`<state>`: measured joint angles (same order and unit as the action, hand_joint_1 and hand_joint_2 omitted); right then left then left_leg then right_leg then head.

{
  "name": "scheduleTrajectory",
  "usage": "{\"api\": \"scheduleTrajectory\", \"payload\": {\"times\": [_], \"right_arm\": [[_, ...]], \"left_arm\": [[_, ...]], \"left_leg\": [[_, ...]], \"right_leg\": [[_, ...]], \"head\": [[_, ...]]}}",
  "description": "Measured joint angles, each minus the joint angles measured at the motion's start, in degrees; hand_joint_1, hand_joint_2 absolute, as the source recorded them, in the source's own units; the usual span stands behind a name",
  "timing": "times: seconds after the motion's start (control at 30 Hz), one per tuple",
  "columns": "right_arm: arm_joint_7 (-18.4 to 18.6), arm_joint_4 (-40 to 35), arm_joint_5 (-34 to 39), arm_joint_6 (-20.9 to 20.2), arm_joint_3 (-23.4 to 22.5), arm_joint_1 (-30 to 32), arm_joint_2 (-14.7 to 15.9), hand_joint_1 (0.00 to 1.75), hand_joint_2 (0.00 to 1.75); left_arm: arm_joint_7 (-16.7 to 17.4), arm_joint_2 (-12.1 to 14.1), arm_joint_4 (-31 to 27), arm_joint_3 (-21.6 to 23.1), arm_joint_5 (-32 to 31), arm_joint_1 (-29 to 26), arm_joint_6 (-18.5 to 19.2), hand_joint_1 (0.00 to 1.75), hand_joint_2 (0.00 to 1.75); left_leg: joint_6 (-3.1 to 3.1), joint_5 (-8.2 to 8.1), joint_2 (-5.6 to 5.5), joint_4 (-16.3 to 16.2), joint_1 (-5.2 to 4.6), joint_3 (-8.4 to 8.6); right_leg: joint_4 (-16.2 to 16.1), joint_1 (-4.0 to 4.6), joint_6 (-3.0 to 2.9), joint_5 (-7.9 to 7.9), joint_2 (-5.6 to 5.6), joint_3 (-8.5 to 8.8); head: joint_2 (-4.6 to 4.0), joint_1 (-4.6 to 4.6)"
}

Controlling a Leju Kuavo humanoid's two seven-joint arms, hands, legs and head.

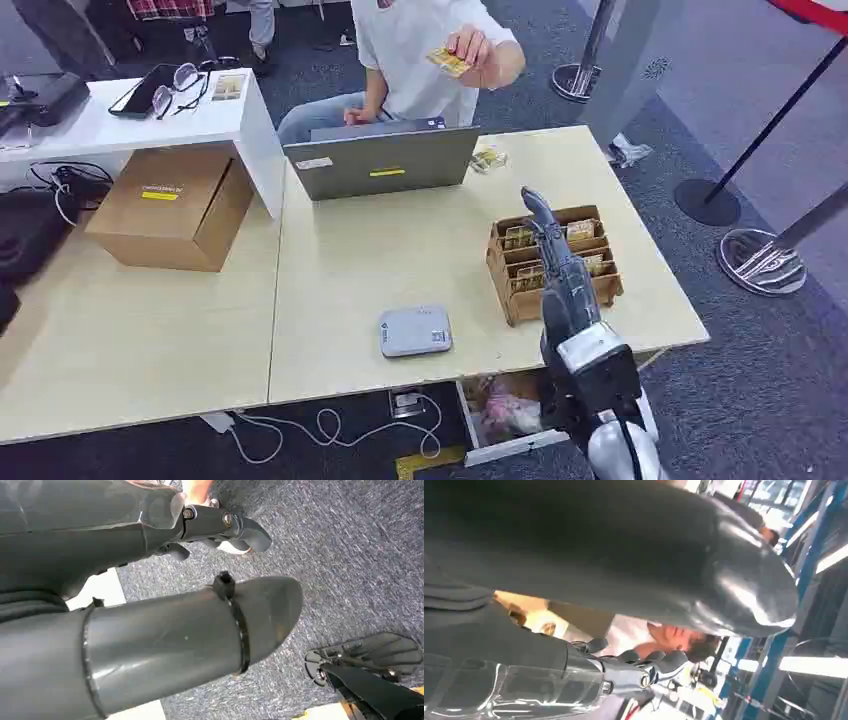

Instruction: Pass the card to the sensor for recognition and then transmit it.

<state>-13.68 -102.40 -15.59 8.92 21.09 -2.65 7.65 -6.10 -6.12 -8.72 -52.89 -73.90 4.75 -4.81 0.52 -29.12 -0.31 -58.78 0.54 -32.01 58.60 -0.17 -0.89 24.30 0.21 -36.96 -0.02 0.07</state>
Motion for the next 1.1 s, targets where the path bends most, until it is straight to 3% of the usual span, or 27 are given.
{"api": "scheduleTrajectory", "payload": {"times": [0.17,0.37,0.5,0.6,0.77,1.1], "right_arm": [[1.8,2.6,-10.9,3.7,0.0,-4.3,0.1,0.00,0.00],[3.6,5.6,-17.4,5.2,0.0,-9.2,0.3,0.00,0.00],[6.1,10.6,-26.6,7.2,-0.4,-16.5,1.0,0.00,0.00],[6.4,14.2,-28.9,7.8,-0.8,-20.6,1.4,0.00,0.00],[8.1,22.2,-38.5,11.9,0.0,-27.9,2.7,0.00,0.00],[9.0,33.1,-41.0,13.5,2.7,-35.9,3.3,0.00,0.00]], "left_arm": [[0.0,0.1,0.0,0.2,-0.7,0.1,0.0,0.00,0.00],[-0.2,0.0,0.0,0.5,-1.0,0.0,-0.1,0.00,0.00],[-0.6,0.1,0.0,1.2,-1.9,0.2,-0.1,0.00,0.00],[-0.6,0.1,0.0,1.7,-2.1,0.3,0.0,0.00,0.00],[-0.3,0.1,0.0,2.0,-2.5,0.7,0.1,0.00,0.00],[-0.1,0.1,0.0,2.3,-2.1,0.8,0.0,0.00,0.00]], "left_leg": [[0.05,0.05,0.06,0.0,-0.01,0.04],[0.07,0.08,0.05,0.0,0.00,0.03],[0.09,0.10,0.12,0.0,-0.01,0.09],[0.12,0.17,0.05,0.0,0.00,0.08],[0.13,0.18,0.09,0.0,0.00,0.07],[0.15,0.20,0.08,0.0,0.01,0.04]], "right_leg": [[0.0,0.00,-0.12,-0.12,0.02,0.00],[0.0,0.00,-0.16,-0.15,0.03,0.00],[0.0,0.00,-0.15,-0.18,0.09,0.00],[0.0,0.00,-0.12,-0.21,0.06,0.01],[0.0,0.00,-0.12,-0.27,0.08,0.00],[0.0,0.00,-0.13,-0.29,0.08,-0.01]], "head": [[0.00,0.00],[0.00,0.00],[0.00,0.00],[0.00,0.00],[0.00,0.02],[0.00,0.00]]}}
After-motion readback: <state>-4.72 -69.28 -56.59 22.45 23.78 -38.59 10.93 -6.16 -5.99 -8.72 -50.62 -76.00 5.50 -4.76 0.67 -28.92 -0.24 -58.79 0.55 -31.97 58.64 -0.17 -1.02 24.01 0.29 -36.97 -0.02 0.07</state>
